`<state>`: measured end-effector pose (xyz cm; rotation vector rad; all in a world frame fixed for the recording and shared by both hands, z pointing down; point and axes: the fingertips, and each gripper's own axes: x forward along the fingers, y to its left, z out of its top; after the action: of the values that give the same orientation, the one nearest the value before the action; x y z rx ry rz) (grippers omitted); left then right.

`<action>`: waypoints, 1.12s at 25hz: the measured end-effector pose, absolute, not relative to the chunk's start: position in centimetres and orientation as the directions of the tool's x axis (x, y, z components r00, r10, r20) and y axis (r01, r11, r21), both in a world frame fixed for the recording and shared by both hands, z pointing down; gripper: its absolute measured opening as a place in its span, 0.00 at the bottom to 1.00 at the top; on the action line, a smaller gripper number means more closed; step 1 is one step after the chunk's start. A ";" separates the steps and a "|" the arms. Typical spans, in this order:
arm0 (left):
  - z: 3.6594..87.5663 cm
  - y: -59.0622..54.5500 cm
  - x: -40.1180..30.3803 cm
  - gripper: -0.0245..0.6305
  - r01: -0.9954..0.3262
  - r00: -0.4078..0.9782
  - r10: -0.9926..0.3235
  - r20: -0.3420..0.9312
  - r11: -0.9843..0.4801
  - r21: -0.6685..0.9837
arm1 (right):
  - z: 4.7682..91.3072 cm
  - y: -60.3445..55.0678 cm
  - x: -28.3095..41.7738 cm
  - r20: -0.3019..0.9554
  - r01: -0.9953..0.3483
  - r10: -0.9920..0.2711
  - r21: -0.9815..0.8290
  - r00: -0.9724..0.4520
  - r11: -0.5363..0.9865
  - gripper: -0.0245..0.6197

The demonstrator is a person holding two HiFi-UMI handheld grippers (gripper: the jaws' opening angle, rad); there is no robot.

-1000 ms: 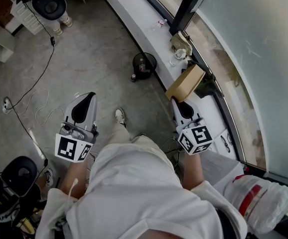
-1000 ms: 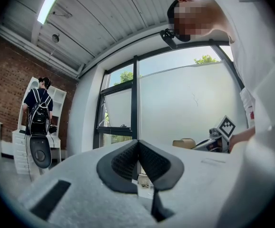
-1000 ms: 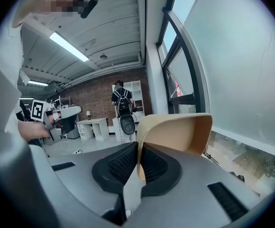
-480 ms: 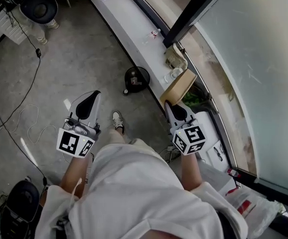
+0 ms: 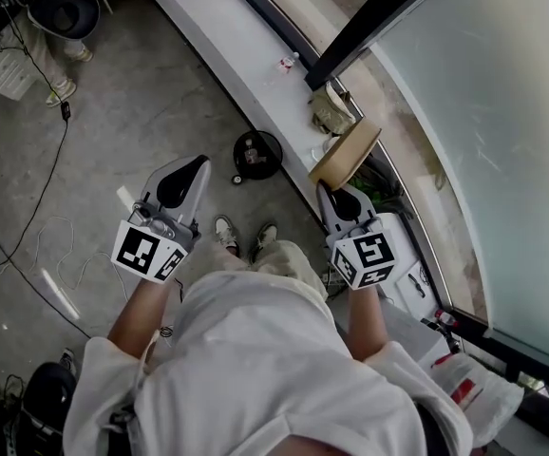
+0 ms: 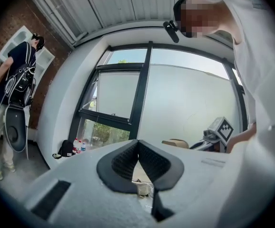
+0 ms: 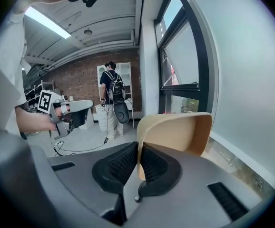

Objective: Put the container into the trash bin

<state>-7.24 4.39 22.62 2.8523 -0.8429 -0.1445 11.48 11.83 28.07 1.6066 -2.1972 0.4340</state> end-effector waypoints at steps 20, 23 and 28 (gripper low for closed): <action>28.0 1.4 -3.1 0.06 -0.685 0.724 -0.682 0.102 -0.696 0.214 | 39.3 4.5 15.5 0.614 -0.874 -0.662 -0.095 -0.429 0.477 0.07; 30.5 0.9 -2.5 0.06 -0.688 0.723 -0.679 0.128 -0.688 0.233 | 42.0 3.7 14.8 0.638 -0.849 -0.622 -0.098 -0.454 0.519 0.07; 35.3 -0.4 -2.0 0.06 -0.692 0.719 -0.675 0.163 -0.675 0.256 | 47.7 3.1 13.5 0.660 -0.813 -0.562 -0.132 -0.500 0.568 0.07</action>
<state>-1.99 -0.38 35.28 2.6262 -1.0729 0.0791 13.48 3.10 47.68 1.0960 -2.2390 0.5852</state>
